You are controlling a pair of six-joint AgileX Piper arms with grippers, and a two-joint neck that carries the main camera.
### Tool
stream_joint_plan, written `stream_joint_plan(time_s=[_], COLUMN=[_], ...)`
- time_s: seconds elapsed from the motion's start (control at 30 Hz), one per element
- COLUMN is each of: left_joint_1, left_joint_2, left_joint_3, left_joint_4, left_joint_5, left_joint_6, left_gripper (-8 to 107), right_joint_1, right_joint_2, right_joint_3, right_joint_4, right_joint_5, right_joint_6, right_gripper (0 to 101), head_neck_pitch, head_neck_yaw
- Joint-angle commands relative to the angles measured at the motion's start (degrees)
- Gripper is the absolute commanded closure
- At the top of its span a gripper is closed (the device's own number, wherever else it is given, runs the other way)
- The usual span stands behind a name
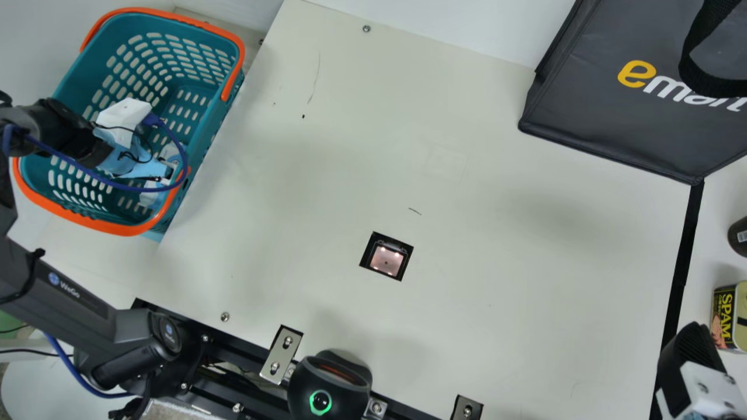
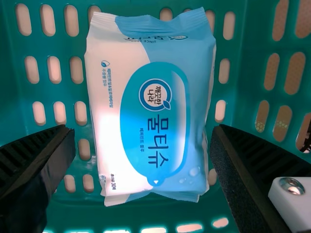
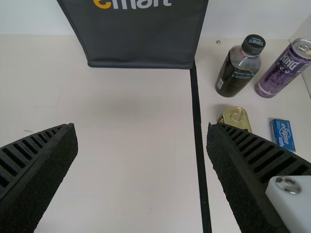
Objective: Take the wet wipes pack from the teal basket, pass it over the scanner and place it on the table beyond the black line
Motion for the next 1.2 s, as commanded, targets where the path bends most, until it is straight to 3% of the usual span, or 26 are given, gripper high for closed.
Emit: stream_joint_plan(time_s=[0.0, 1.03, 1.17], left_joint_1=[-0.1, -3.0, -3.1], left_joint_2=[-0.1, 3.8, 4.0], left_joint_3=[0.2, 2.1, 2.0], left_joint_4=[0.2, 1.9, 1.5], left_joint_5=[-0.3, -7.8, -8.0], left_joint_6=[0.1, -4.0, -3.9], left_gripper=[9, 9, 36], right_joint_1=[0.0, 0.0, 0.0], right_joint_2=[0.0, 0.0, 0.0], right_joint_3=[0.0, 0.0, 0.0], right_joint_4=[0.0, 0.0, 0.0], right_joint_5=[0.0, 0.0, 0.0], right_joint_6=[0.0, 0.0, 0.0], right_gripper=[6, 6, 6], head_neck_pitch=[-1.7, -1.7, -1.7], head_neck_yaw=[0.2, 0.2, 0.2])
